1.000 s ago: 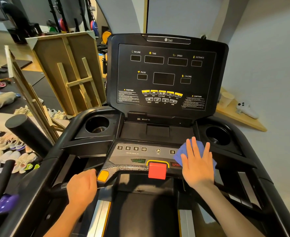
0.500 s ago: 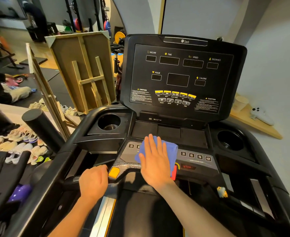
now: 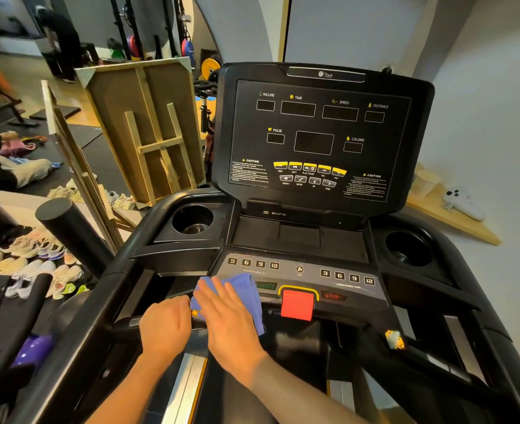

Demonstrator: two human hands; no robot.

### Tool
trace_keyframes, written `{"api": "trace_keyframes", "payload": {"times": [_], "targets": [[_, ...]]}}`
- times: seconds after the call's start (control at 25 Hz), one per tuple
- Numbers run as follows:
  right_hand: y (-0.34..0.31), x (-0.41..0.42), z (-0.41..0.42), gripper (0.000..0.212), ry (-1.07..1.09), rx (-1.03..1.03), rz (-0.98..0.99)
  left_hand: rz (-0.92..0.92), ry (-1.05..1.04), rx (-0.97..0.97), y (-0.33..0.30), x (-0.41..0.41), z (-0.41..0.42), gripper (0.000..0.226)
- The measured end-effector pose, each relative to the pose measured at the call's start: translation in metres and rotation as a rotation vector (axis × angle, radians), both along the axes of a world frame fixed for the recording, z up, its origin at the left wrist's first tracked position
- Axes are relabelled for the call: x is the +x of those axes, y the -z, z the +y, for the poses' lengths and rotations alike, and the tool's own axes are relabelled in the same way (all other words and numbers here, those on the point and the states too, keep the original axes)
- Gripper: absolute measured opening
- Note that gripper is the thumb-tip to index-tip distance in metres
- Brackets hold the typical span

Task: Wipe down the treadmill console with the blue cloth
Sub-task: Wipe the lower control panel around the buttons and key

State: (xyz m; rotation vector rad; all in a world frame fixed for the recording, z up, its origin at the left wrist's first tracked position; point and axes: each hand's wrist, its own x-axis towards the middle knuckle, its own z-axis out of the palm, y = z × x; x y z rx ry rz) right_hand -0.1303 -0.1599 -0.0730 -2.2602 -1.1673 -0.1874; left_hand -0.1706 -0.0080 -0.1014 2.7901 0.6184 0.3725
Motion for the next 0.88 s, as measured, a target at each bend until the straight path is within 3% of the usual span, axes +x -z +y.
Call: {"api": "trace_keyframes", "payload": {"times": [0.16,0.28,0.36,0.44,0.56,0.64,0.76,0.88], "targets": [[0.005,-0.019,0.001,0.055,-0.057,0.072,0.086,-0.008,0.029,-0.036,0.015,-0.001,0.01,0.013],[0.0,-0.024,-0.005,0.047,-0.026,0.071,0.231,-0.027,0.099,0.021,0.008,-0.001,0.006,0.027],[-0.008,-0.025,-0.007,0.049,-0.023,0.12,0.509,-0.031,0.107,0.017,0.001,0.0,0.003,0.039],[-0.014,-0.028,-0.013,0.062,-0.027,0.388,0.925,-0.011,0.103,0.027,-0.004,0.001,0.002,0.045],[-0.034,-0.004,-0.037,0.025,0.113,0.829,1.275,-0.002,0.079,0.063,-0.005,0.0,-0.001,0.024],[-0.06,0.033,-0.064,0.03,0.283,0.822,1.259,0.027,0.031,0.076,-0.005,-0.001,-0.001,0.018],[-0.095,0.082,-0.082,0.023,0.413,0.691,0.775,0.075,-0.02,0.044,-0.005,0.001,-0.001,0.011],[-0.105,0.104,-0.058,0.025,0.173,0.414,0.534,0.098,-0.025,0.029,-0.006,0.0,-0.001,0.009]]}}
